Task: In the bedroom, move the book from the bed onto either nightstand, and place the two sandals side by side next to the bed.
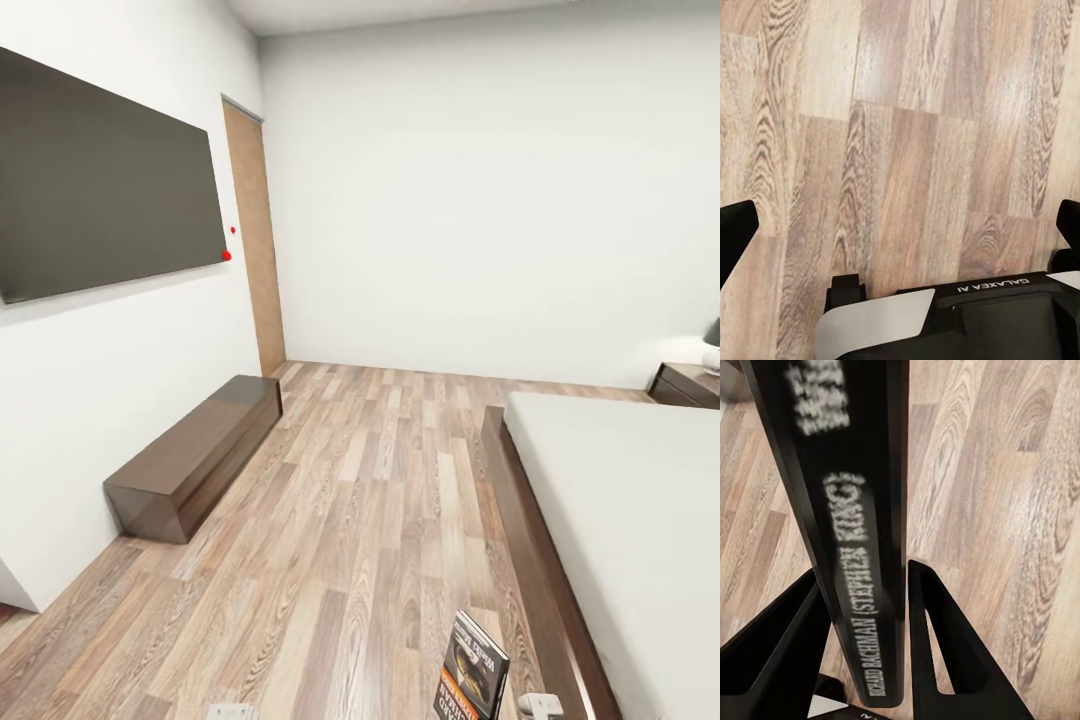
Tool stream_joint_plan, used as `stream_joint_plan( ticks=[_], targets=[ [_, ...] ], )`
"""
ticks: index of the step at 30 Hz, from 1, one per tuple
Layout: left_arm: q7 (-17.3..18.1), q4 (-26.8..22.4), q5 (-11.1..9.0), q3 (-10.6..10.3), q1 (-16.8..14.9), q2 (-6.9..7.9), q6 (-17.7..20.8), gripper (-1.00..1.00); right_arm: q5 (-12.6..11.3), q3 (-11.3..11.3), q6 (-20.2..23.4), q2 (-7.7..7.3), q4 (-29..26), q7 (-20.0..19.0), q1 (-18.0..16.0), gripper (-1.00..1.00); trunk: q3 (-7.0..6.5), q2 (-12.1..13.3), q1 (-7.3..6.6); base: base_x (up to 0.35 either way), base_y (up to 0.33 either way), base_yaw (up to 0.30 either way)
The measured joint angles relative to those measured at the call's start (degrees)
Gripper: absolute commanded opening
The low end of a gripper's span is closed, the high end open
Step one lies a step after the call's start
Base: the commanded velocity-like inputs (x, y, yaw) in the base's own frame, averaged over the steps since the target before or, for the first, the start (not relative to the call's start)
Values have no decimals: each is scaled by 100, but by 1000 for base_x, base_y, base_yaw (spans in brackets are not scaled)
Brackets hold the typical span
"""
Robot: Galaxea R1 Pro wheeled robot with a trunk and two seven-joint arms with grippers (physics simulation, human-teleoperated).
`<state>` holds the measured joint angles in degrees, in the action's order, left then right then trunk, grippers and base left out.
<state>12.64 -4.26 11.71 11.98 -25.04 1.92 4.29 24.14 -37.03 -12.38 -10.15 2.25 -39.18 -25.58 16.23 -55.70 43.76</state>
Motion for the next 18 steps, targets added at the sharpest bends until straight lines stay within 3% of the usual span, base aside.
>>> stream_joint_plan(
  ticks=[13, 18],
  targets=[
    [0, 0, 0, 0, 2, -20, 0, 100, 3, 0, 9, 11, 0, 1, 0, -100, 0, 0, 0, 4, 0, -1],
    [0, -7, 0, 7, 1, -17, 0, 100, 4, 6, 9, 18, 25, 0, 0, -100, 0, -1, -3, 234, 0, 0]
  ],
)
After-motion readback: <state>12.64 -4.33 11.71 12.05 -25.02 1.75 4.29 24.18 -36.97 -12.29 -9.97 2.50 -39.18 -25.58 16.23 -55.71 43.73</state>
